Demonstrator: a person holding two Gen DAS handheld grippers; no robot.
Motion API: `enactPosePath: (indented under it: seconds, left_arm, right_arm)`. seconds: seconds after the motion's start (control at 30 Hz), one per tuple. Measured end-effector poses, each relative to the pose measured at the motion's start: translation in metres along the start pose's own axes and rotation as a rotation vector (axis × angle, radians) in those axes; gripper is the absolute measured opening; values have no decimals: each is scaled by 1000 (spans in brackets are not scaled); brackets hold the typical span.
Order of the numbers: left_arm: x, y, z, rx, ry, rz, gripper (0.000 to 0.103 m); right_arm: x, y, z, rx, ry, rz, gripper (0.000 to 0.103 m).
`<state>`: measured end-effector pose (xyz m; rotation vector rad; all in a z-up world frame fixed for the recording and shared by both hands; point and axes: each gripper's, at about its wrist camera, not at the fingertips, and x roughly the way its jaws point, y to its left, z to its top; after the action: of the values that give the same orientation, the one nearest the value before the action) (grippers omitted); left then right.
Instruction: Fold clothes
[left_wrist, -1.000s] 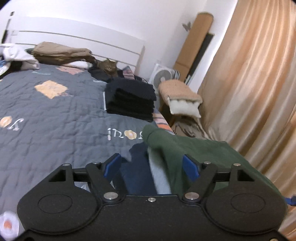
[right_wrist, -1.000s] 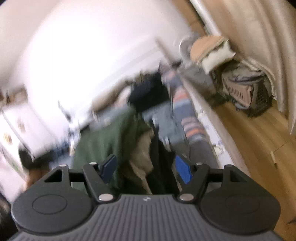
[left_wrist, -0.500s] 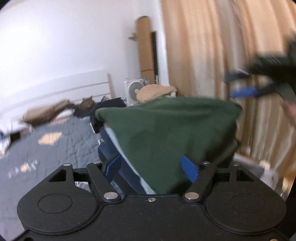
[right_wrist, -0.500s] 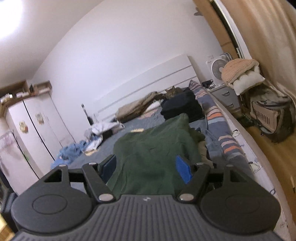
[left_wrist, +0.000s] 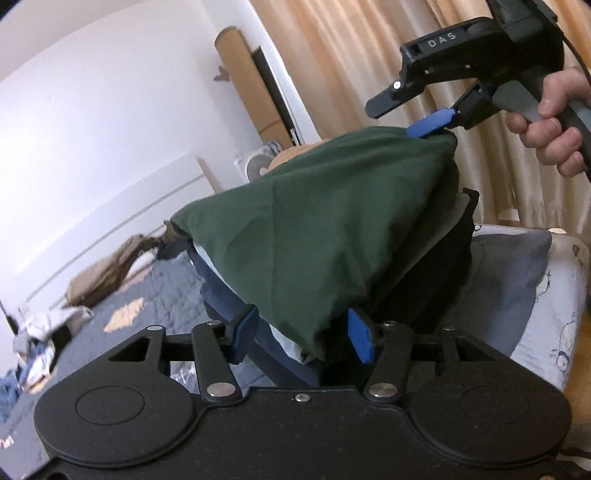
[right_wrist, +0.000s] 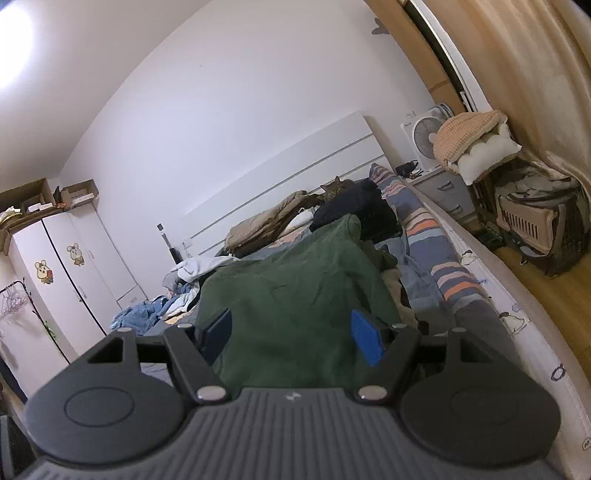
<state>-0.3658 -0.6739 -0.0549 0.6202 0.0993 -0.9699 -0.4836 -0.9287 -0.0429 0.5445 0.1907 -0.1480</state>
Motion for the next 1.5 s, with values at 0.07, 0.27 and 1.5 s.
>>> enactPosePath:
  seconds: [0.07, 0.27, 1.5]
  left_arm:
    - [5, -3, -1, 32, 14, 4, 36]
    - [4, -8, -4, 139, -16, 29, 12]
    - [-37, 103, -2, -647, -17, -309, 56]
  right_arm:
    - [-1, -1, -3, 4, -9, -2, 71]
    - [2, -4, -12, 12, -38, -27, 71]
    - [4, 3, -8, 39, -11, 42, 72]
